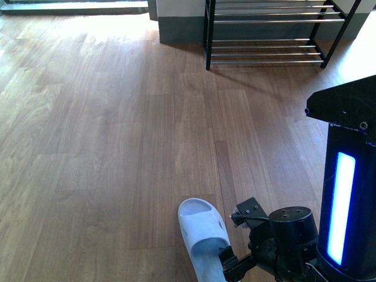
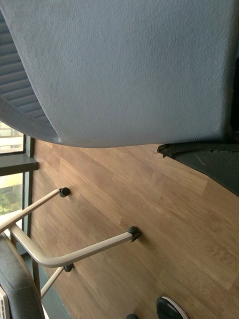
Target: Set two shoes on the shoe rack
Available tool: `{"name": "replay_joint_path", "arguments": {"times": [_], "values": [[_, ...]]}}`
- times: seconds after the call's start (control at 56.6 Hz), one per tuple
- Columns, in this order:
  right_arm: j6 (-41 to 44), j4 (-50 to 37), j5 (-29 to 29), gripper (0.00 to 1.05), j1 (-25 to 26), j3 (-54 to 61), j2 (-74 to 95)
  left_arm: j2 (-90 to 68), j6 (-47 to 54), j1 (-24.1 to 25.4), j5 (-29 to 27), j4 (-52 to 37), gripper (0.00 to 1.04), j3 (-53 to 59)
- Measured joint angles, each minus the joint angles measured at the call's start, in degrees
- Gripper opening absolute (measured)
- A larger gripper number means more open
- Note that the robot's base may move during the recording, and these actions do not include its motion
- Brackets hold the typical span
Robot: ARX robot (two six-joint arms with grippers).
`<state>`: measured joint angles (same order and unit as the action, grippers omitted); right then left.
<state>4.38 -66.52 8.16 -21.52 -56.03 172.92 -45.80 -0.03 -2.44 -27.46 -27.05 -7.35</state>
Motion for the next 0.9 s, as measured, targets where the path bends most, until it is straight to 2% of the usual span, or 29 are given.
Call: {"name": "replay_joint_path", "arguments": {"times": [0.813, 0.902], "values": [[0.0, 0.3, -1.6, 0.96, -0.3, -0.4, 0.0, 0.0, 0.0, 0.0, 0.0, 0.0, 0.02, 0.0], [0.0, -1.9, -2.4, 0.96, -0.7, -0.1, 0.2, 0.0, 0.0, 0.0, 0.0, 0.0, 0.02, 0.0]]}}
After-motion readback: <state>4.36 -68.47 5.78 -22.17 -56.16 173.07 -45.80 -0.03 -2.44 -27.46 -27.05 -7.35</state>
